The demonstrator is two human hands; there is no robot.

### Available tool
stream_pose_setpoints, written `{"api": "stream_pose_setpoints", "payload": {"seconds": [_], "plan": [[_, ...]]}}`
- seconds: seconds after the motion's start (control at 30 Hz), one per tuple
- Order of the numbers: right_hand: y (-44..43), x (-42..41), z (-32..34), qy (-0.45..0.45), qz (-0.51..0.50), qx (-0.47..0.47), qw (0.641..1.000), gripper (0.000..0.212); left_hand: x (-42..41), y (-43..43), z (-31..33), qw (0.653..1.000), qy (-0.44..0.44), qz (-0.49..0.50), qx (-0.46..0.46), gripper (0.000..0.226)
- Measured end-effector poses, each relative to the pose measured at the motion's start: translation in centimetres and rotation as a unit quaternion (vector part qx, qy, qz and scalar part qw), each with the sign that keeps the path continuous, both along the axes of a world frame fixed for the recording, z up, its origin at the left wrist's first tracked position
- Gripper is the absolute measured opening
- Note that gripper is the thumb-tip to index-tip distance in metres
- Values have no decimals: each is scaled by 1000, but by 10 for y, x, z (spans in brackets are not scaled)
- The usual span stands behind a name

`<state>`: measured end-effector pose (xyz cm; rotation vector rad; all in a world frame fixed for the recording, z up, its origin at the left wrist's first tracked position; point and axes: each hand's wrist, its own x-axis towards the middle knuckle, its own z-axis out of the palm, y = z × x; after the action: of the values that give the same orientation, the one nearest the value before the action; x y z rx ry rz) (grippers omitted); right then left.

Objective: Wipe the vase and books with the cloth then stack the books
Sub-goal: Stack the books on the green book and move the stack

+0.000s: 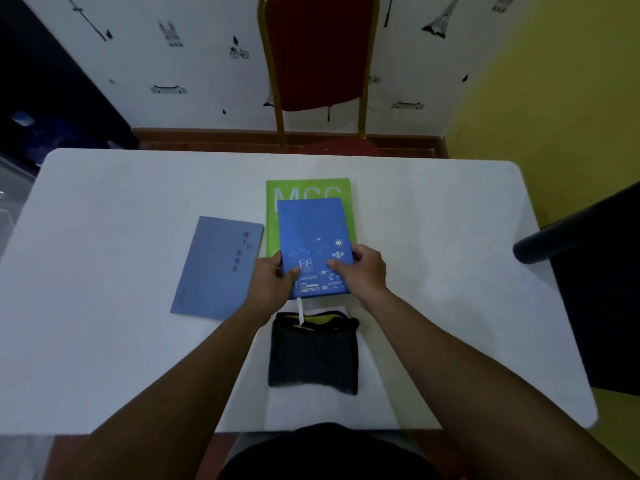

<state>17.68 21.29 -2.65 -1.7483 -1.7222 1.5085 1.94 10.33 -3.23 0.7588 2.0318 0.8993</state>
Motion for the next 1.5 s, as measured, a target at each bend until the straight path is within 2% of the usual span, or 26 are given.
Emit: {"api": "stream_pose_setpoints", "payload": {"seconds": [0.07, 0.23, 0.4, 0.57, 0.67, 0.77, 0.8, 0.87, 0.93, 0.97, 1.03, 1.1, 1.27, 1.4, 1.5], "plan": [[0, -15, -5, -23, 3, 18, 1000, 34, -12, 2, -7, 1000, 15, -12, -24, 33], [1, -29, -36, -80, 12, 53, 995, 54, -21, 5, -15, 993, 79, -49, -76, 45], [4, -36, -30, -106, 17, 64, 992, 48, -27, 9, -18, 994, 73, -57, -65, 47], [4, -40, -25, -130, 20, 63, 989, 60, -29, 12, -21, 995, 61, -25, -71, 40], [1, -39, -15, -139, 30, 56, 988, 60, -25, 10, -19, 995, 65, -23, -67, 47], [1, -41, -5, -159, 41, 56, 985, 66, -22, 5, -15, 995, 89, -46, -29, 66], [-1, -44, -1, -179, 51, 78, 980, 68, -22, 2, -14, 994, 101, -42, -13, 67], [-12, -52, 8, -211, 103, 192, 953, 69, -28, -8, -10, 992, 127, -17, 0, 61], [-30, -65, 11, -167, 173, 305, 921, 63, -39, -22, -7, 983, 186, 7, 3, 56], [-42, -72, 11, -134, 203, 327, 913, 58, -47, -30, -7, 977, 214, 19, -5, 56], [-69, -86, 11, -81, 253, 308, 914, 47, -63, -47, -8, 966, 254, 43, -33, 60], [-95, -98, 10, -59, 292, 242, 923, 45, -76, -64, -6, 965, 246, 62, -69, 68], [-143, -123, -3, -46, 319, 96, 942, 91, -95, -89, -11, 966, 201, 50, -157, 90], [-159, -135, -4, -14, 290, 45, 956, 100, -95, -93, -12, 972, 172, 63, -147, 77], [-159, -138, -6, 9, 227, 11, 974, 99, -102, -91, -6, 973, 141, 131, -130, 58]]}}
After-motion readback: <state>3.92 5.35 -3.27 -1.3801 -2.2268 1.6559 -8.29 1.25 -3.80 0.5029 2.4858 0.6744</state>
